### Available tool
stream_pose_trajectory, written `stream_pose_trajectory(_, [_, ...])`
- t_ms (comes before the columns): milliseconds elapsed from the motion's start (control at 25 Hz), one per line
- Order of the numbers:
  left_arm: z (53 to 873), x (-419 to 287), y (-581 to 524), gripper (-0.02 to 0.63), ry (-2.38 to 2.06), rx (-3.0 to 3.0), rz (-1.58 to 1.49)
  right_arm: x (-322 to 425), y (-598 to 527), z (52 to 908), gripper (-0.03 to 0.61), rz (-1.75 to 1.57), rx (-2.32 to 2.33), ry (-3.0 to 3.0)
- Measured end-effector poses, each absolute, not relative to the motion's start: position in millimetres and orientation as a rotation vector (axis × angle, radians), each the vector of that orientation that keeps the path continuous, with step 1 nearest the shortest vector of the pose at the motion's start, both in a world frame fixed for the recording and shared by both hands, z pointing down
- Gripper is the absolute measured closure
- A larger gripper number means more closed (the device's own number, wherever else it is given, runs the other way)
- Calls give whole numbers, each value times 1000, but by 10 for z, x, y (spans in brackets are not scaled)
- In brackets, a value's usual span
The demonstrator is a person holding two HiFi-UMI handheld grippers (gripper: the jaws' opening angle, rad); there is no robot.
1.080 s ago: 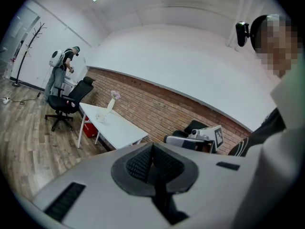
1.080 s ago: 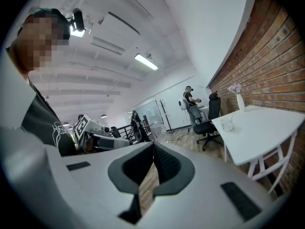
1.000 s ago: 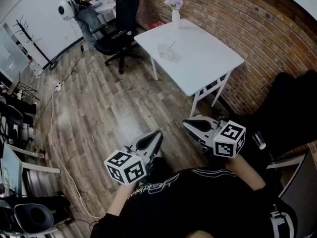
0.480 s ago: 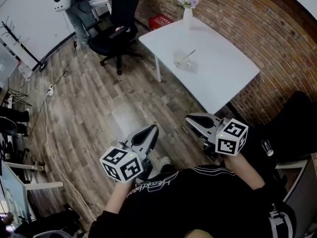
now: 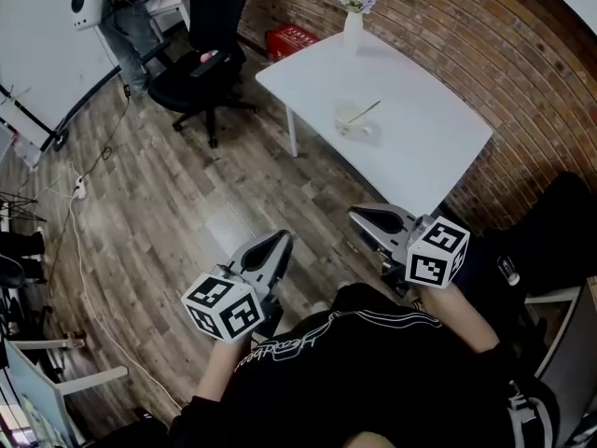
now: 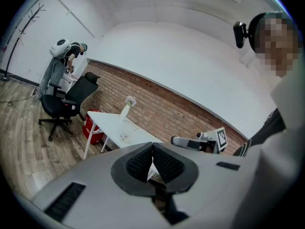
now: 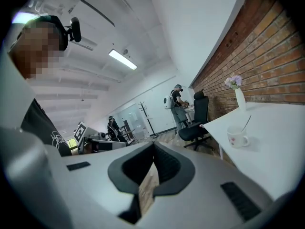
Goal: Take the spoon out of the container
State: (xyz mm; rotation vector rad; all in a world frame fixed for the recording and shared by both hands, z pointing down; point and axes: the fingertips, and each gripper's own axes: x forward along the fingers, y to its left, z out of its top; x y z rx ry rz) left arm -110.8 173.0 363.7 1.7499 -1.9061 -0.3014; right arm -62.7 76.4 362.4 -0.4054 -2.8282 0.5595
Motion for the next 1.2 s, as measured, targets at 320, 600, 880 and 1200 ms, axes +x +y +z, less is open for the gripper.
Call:
stream_pose_trajectory(320, [3817,-1541,1355,609,-1850,1760,-263,-1105,337,3784,581,635,-337,-2837])
stream_pose_trajectory(600, [4004,-2268,723,609,-1771,1753,-218,-1766,-283,3971,581,701,-260,-2836])
stream_pose_trajectory(880, [4129,-2906,27,609,-1667,1810,-192,-2314,-1004,4142,581,725,-127,-2838])
stream_pose_trajectory(1200, [3973,-3334,-475,609,-1605,1887,-212,-2636,-1426,4018,581,688,-11,-2857])
